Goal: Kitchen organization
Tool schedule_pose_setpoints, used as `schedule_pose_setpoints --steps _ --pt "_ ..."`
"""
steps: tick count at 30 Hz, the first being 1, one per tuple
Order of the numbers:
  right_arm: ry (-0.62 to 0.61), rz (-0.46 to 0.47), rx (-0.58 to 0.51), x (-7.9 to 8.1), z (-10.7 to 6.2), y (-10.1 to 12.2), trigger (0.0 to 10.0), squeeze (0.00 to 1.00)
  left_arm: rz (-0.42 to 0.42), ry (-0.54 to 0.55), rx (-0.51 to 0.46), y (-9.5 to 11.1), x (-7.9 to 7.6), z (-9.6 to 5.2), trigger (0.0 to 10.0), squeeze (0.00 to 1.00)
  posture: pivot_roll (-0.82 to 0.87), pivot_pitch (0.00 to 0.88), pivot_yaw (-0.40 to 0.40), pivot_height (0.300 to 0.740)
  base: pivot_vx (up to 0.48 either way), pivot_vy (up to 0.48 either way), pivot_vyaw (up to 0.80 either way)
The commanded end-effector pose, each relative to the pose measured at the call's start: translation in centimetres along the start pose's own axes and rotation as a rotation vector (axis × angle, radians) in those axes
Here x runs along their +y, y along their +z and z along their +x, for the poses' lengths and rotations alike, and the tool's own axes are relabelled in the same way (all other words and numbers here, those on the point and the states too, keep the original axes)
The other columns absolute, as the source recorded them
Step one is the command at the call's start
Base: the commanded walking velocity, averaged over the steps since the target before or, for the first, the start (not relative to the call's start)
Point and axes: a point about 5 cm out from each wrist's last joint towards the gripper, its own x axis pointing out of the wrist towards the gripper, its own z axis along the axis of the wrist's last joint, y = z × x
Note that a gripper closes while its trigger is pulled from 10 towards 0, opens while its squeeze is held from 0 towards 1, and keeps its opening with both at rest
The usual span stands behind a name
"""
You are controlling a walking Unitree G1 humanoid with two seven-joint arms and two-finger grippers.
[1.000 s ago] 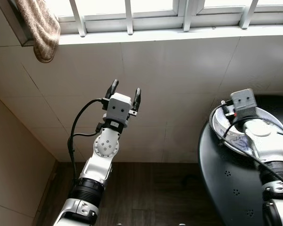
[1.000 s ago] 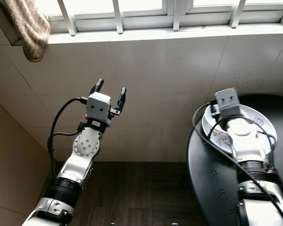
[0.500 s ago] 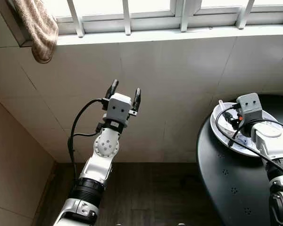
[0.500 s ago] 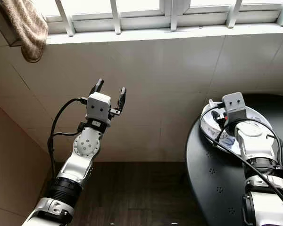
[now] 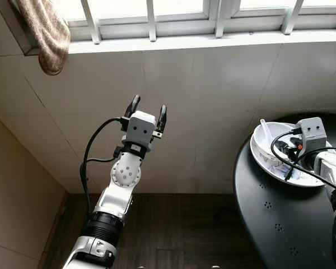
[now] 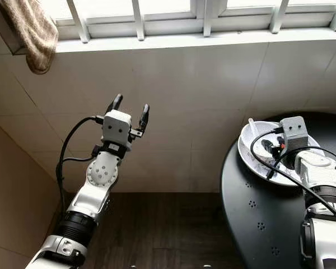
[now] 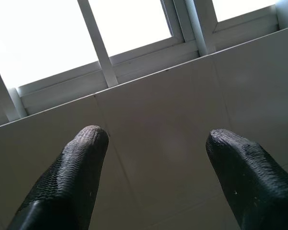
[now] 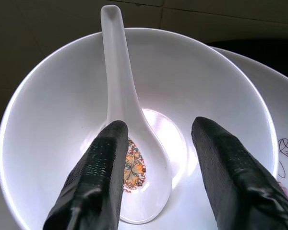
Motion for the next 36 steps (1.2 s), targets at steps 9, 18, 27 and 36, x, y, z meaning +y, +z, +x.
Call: schedule_pose_setpoints --steps 9,18,27,36 --pt "0.002 0.009 -0.029 -0.2 0.0 0.8 10.0 0.00 0.013 -0.002 0.014 -0.2 0.1 0.1 10.0 0.00 -0.18 0.000 0.056 0.740 0.000 0.000 0.00" --pt "0.002 0.009 -0.029 -0.2 0.0 0.8 10.0 0.00 0.013 -0.002 0.014 -0.2 0.1 0.1 10.0 0.00 -0.18 0.000 0.056 0.740 0.000 0.000 0.00" --pt "0.032 0.028 -0.034 -0.2 0.0 0.8 10.0 0.00 0.013 -0.002 0.015 -0.2 0.2 0.1 10.0 0.00 -0.18 0.000 0.055 0.740 0.000 0.000 0.00" --pt "0.060 0.014 0.077 -0.5 -0.2 -0.5 10.0 0.00 0.018 -0.005 0.030 -0.4 0.1 0.0 10.0 0.00 -0.17 0.000 0.054 0.740 0.000 0.000 0.00"
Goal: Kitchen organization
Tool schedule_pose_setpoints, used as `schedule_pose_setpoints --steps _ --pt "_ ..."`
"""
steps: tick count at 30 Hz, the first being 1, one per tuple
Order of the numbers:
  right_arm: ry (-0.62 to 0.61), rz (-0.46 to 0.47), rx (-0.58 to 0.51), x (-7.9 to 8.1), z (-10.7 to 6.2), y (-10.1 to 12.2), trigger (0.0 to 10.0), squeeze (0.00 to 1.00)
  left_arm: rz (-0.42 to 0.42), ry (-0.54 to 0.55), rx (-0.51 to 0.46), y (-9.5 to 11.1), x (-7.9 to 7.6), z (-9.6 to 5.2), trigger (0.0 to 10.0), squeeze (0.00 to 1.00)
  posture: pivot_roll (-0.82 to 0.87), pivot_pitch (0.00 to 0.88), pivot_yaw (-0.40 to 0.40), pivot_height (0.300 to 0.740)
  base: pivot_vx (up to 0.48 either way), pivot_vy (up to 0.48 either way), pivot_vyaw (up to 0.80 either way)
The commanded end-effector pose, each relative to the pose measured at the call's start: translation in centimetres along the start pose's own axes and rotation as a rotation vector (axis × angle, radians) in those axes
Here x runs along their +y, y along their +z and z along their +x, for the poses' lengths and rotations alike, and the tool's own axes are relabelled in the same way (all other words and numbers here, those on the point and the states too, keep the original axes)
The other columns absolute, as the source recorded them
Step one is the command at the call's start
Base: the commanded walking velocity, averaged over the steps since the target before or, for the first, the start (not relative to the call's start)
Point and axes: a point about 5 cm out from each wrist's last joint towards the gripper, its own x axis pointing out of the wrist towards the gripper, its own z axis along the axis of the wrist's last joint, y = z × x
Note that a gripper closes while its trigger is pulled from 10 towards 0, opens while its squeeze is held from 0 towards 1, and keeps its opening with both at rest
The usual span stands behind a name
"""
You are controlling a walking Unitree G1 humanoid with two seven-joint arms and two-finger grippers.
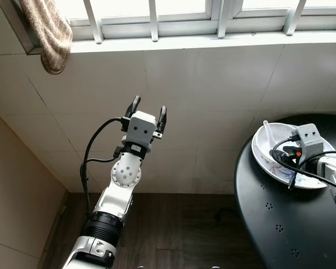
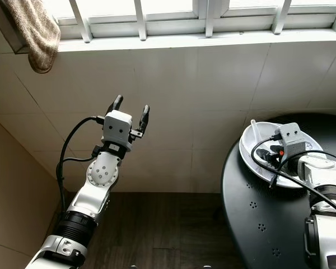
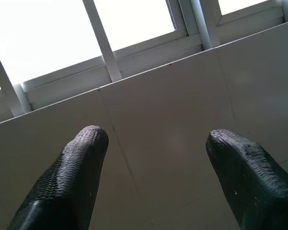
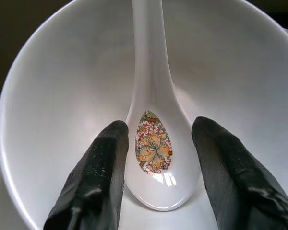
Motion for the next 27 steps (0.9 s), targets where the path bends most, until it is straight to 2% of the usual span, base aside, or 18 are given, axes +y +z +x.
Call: schedule_pose_setpoints --steps 1,7,10,27 --pt "-0.012 0.027 -0.013 -0.1 0.0 0.4 10.0 0.00 0.008 -0.001 0.013 -0.2 0.1 0.0 10.0 0.00 -0.17 0.000 0.054 0.740 0.000 0.000 0.00" --pt "0.020 -0.013 -0.045 0.7 0.5 2.0 10.0 0.00 0.009 -0.003 0.014 -0.2 0.0 0.1 10.0 0.00 -0.17 0.000 0.059 0.740 0.000 0.000 0.00" --pt "0.030 -0.018 -0.043 0.8 0.6 2.0 10.0 0.00 0.008 -0.005 0.014 -0.2 0.0 0.1 10.0 0.00 -0.18 0.000 0.059 0.740 0.000 0.000 0.00" --pt "0.027 0.001 0.062 0.4 0.3 0.1 10.0 0.00 0.001 -0.004 0.015 -0.2 -0.3 0.0 10.0 0.00 -0.18 0.000 0.050 0.740 0.000 0.000 0.00"
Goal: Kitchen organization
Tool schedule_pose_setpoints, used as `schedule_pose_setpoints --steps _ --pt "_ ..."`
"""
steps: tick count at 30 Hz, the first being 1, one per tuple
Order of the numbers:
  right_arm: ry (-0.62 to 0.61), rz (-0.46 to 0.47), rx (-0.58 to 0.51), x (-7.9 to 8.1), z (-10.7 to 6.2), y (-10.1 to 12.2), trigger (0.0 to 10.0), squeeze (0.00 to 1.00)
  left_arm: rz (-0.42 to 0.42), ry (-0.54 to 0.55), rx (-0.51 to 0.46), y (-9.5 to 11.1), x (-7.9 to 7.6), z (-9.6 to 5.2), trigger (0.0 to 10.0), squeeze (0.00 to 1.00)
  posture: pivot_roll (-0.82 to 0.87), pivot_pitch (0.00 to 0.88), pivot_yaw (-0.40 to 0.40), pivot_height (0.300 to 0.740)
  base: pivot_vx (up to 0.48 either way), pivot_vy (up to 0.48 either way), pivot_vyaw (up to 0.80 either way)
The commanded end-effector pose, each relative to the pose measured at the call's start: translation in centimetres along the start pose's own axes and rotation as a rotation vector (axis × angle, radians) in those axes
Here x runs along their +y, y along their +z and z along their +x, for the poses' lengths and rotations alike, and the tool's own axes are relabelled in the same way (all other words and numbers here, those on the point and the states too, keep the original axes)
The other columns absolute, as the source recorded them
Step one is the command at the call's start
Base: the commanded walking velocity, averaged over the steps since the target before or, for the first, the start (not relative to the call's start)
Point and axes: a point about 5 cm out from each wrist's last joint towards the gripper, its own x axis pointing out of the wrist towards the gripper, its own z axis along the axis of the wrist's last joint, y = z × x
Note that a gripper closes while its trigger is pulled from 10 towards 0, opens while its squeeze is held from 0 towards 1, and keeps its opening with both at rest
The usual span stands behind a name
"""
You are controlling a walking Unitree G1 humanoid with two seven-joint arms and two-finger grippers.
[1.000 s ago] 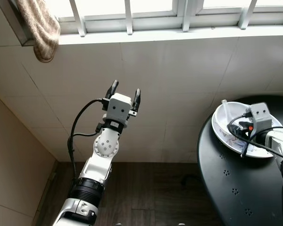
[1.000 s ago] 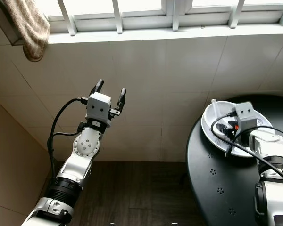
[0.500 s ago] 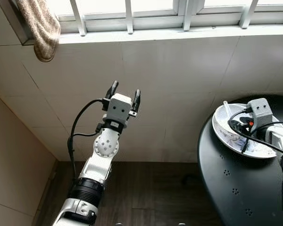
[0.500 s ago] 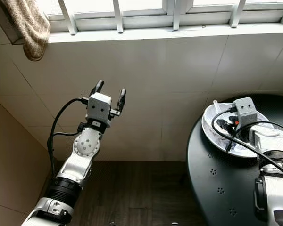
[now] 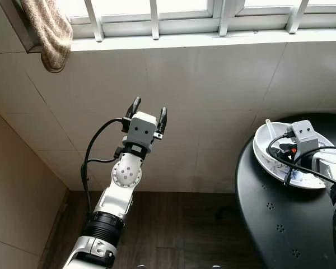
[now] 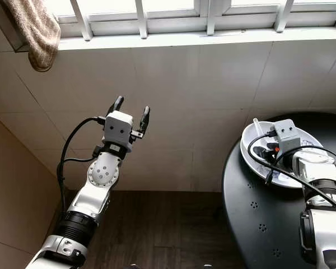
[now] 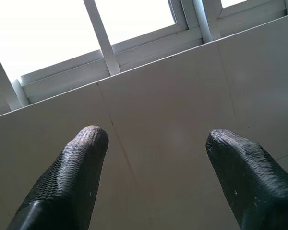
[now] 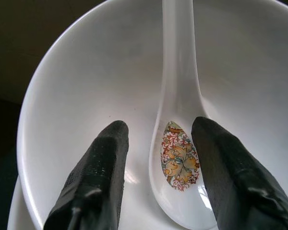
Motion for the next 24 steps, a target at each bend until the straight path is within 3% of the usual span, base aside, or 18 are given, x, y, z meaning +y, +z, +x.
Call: schedule_pose_setpoints --steps 1,2,4,5,6,16,19,20,23,24 --pt "-0.021 0.007 0.036 -0.5 -0.3 -0.7 10.0 0.00 0.003 -0.003 0.008 -0.1 -0.1 0.0 10.0 0.00 -0.18 0.000 0.050 0.740 0.000 0.000 0.00" --pt "-0.025 0.014 0.038 -0.5 -0.3 -0.7 10.0 0.00 0.003 -0.003 0.008 -0.1 -0.2 0.0 10.0 0.00 -0.18 0.000 0.050 0.740 0.000 0.000 0.00" --pt "-0.036 0.032 0.033 -0.6 -0.3 -0.8 6.5 0.00 0.003 -0.005 0.008 -0.1 -0.2 0.0 10.0 0.00 -0.18 0.000 0.050 0.740 0.000 0.000 0.00" --pt "-0.034 0.037 0.028 -0.5 -0.3 -0.8 3.9 0.00 0.003 -0.005 0.008 -0.1 -0.2 0.0 10.0 0.00 -0.18 0.000 0.050 0.740 0.000 0.000 0.00" --pt "-0.031 0.039 0.024 -0.5 -0.3 -0.8 0.0 0.00 0.002 -0.005 0.008 -0.1 -0.2 0.0 10.0 0.00 -0.18 0.000 0.050 0.740 0.000 0.000 0.00" --pt "-0.137 0.070 -0.027 -1.2 -0.4 0.1 0.0 0.00 0.001 -0.004 0.009 -0.1 -0.2 0.0 10.0 0.00 -0.18 0.000 0.050 0.740 0.000 0.000 0.00" --pt "-0.210 0.054 -0.093 -1.8 -0.7 1.7 0.0 0.00 0.000 -0.001 0.007 -0.1 -0.1 0.0 10.0 0.00 -0.18 0.000 0.049 0.740 0.000 0.000 0.00" --pt "-0.263 0.048 -0.162 -2.0 -0.9 3.3 0.0 0.00 0.000 0.000 0.006 -0.1 -0.1 0.0 10.0 0.00 -0.18 0.000 0.049 0.740 0.000 0.000 0.00" --pt "-0.288 0.044 -0.213 -2.0 -1.0 4.5 0.0 0.00 0.000 0.000 0.006 -0.1 -0.1 0.1 10.0 0.00 -0.18 0.000 0.049 0.740 0.000 0.000 0.00" --pt "-0.301 0.029 -0.272 -1.6 -1.1 5.8 0.0 0.00 0.000 0.000 0.006 -0.1 -0.1 0.1 10.0 0.00 -0.18 0.000 0.049 0.740 0.000 0.000 0.00"
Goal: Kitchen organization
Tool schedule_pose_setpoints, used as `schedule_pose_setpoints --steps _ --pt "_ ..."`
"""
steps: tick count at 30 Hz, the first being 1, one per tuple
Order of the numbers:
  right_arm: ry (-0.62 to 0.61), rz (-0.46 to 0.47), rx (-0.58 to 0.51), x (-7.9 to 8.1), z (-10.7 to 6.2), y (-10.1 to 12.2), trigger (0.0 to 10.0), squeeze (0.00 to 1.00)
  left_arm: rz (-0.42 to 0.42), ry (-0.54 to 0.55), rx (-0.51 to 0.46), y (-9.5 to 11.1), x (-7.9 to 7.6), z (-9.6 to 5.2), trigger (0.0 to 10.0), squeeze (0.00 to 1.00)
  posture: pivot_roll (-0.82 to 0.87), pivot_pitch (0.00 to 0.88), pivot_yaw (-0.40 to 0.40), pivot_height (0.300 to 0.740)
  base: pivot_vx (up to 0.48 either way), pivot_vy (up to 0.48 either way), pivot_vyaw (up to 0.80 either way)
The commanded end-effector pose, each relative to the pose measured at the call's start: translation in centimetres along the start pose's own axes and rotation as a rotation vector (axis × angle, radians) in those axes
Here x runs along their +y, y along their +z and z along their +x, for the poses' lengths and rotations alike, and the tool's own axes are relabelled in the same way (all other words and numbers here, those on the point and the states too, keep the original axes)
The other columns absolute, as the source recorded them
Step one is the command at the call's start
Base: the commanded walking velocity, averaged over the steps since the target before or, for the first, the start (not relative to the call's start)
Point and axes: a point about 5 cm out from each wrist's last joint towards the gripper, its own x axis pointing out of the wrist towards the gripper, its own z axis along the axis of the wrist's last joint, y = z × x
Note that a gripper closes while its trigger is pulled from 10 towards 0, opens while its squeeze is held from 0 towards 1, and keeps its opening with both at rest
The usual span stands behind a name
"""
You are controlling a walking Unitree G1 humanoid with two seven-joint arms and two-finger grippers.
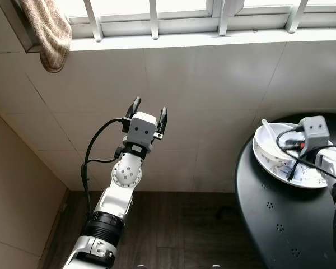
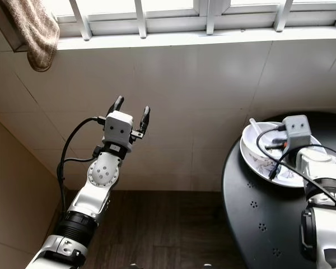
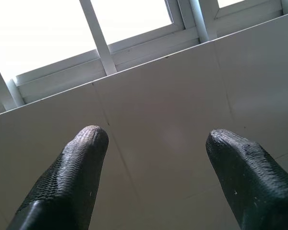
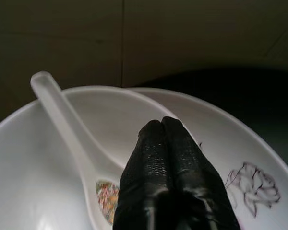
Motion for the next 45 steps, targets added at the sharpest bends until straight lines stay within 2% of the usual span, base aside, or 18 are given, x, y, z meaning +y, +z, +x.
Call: schedule_pose_setpoints --steps 1,10,11,12,13,14,15,16,17,18,20,23,26,29,33,35,40,45 --pt "-0.022 0.003 -0.106 0.2 0.0 2.5 0.0 0.00 0.001 0.000 0.006 -0.1 0.0 0.1 10.0 0.00 -0.18 0.000 0.049 0.740 0.000 0.000 0.00" --pt "-0.045 -0.057 -0.311 3.0 -0.7 5.4 0.0 0.00 0.000 -0.001 0.003 0.0 0.0 0.2 10.0 0.00 -0.18 0.000 0.052 0.740 0.000 0.000 0.00" --pt "-0.051 -0.053 -0.328 3.2 -0.8 5.6 0.0 0.00 -0.001 -0.001 0.003 0.0 0.0 0.2 10.0 0.00 -0.18 0.000 0.052 0.740 0.000 0.000 0.00" --pt "-0.064 -0.041 -0.399 3.8 -1.3 6.5 0.0 0.00 -0.002 -0.001 0.002 0.0 -0.1 0.2 10.0 0.00 -0.19 0.000 0.048 0.740 0.000 0.000 0.00" --pt "-0.064 -0.041 -0.399 3.8 -1.3 6.5 0.0 0.00 -0.002 -0.001 0.002 0.0 -0.1 0.2 10.0 0.00 -0.19 0.000 0.048 0.740 0.000 0.000 0.00" --pt "-0.092 -0.034 -0.519 4.5 -2.2 7.8 8.5 1.00 -0.011 0.000 -0.003 0.0 -0.1 0.2 10.0 0.00 -0.19 0.000 0.048 0.740 0.000 0.000 0.00" --pt "-0.091 -0.032 -0.563 4.8 -2.6 8.3 8.5 1.00 -0.016 0.000 -0.006 0.1 -0.1 0.2 10.0 0.00 -0.19 0.000 0.048 0.740 0.000 0.000 0.00" --pt "-0.103 -0.032 -0.606 5.2 -3.0 8.7 10.0 1.00 -0.016 -0.001 -0.008 0.1 -0.1 0.1 10.0 0.00 -0.19 0.000 0.048 0.740 0.000 0.000 0.00" --pt "-0.109 -0.032 -0.630 5.4 -3.3 9.0 10.0 1.00 -0.016 -0.002 -0.008 0.1 -0.1 0.1 10.0 0.00 -0.19 0.000 0.048 0.740 0.000 0.000 0.00" --pt "-0.116 -0.065 -0.707 6.2 -4.2 9.5 10.0 1.00 -0.014 -0.004 -0.009 0.1 -0.2 0.1 10.0 0.00 -0.19 0.000 0.048 0.740 0.000 0.000 0.00" --pt "-0.100 -0.074 -0.759 7.2 -4.8 9.7 10.0 1.00 -0.015 -0.005 -0.010 0.2 -0.2 0.1 10.0 0.00 -0.19 0.000 0.047 0.740 0.000 0.000 0.00" --pt "-0.079 -0.067 -0.780 8.1 -5.2 9.4 10.0 1.00 -0.015 -0.006 -0.010 0.2 -0.2 0.1 10.0 0.00 -0.19 0.000 0.042 0.740 0.000 0.000 0.00" --pt "-0.079 -0.067 -0.780 8.1 -5.2 9.4 10.0 1.00 -0.015 -0.006 -0.010 0.2 -0.2 0.1 10.0 0.00 -0.19 0.000 0.042 0.740 0.000 0.000 0.00" --pt "0.037 -0.092 -0.678 12.1 -6.2 6.0 10.0 1.00 -0.006 0.002 0.001 -0.1 0.3 -0.2 10.0 0.00 -0.20 0.000 0.010 0.740 0.000 0.000 0.00" --pt "0.041 -0.088 -0.655 11.9 -6.8 5.4 10.0 1.00 0.000 0.005 0.006 -0.2 0.4 -0.6 10.0 0.00 -0.22 0.000 -0.003 0.740 0.000 0.000 0.00" --pt "0.038 -0.102 -0.636 12.0 -7.7 3.9 10.0 1.00 0.003 0.010 0.014 -0.4 0.5 -0.9 10.0 0.00 -0.23 0.000 -0.008 0.740 0.000 0.000 0.00" --pt "0.098 -0.144 -0.624 13.5 -8.2 2.3 10.0 1.00 0.001 0.005 0.017 -0.4 0.4 -1.0 10.0 0.00 -0.21 0.000 -0.010 0.740 0.000 0.000 0.00" --pt "0.096 -0.153 -0.618 13.4 -8.3 1.6 10.0 1.00 0.000 0.014 0.032 -0.7 0.9 -1.5 10.0 0.00 -0.21 0.000 -0.009 0.740 0.000 0.000 0.00"
